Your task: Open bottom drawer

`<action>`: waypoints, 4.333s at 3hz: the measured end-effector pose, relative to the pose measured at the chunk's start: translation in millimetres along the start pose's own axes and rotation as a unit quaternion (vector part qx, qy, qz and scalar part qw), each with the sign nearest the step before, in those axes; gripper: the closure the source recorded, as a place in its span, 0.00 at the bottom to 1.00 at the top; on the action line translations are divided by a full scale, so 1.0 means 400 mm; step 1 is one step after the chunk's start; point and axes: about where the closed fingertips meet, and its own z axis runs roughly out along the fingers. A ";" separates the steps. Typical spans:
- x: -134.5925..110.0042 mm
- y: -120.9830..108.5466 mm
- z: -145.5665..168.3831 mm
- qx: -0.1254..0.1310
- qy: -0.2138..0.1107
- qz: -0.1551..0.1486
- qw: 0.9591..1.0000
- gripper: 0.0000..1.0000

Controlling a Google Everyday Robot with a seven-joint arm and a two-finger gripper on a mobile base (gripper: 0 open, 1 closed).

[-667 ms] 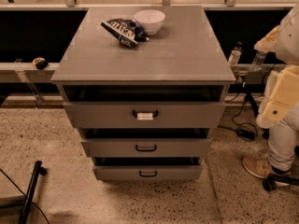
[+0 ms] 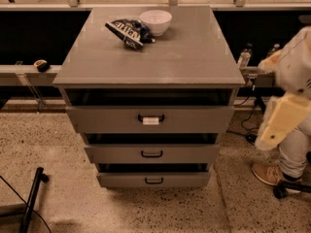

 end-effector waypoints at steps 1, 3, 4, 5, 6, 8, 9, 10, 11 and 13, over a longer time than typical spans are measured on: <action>0.018 0.071 0.149 -0.009 -0.020 -0.009 1.000 0.00; 0.033 0.101 0.243 -0.014 -0.013 -0.022 1.000 0.00; 0.050 0.106 0.369 -0.037 -0.015 -0.046 0.998 0.00; 0.078 0.128 0.591 -0.050 -0.032 -0.079 0.995 0.00; 0.068 0.103 0.633 -0.030 -0.048 -0.075 0.996 0.00; 0.108 0.135 0.793 -0.044 -0.069 -0.073 0.994 0.00; 0.178 0.196 0.999 -0.047 -0.106 -0.077 0.990 0.00; 0.185 0.252 1.090 -0.072 -0.121 -0.069 0.988 0.00; 0.179 0.246 1.144 -0.092 -0.141 -0.055 0.984 0.00; 0.211 0.247 1.365 -0.112 -0.256 -0.076 0.957 0.00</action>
Offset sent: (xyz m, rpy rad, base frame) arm -0.0096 0.0112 -0.0708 0.0379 0.0049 0.0353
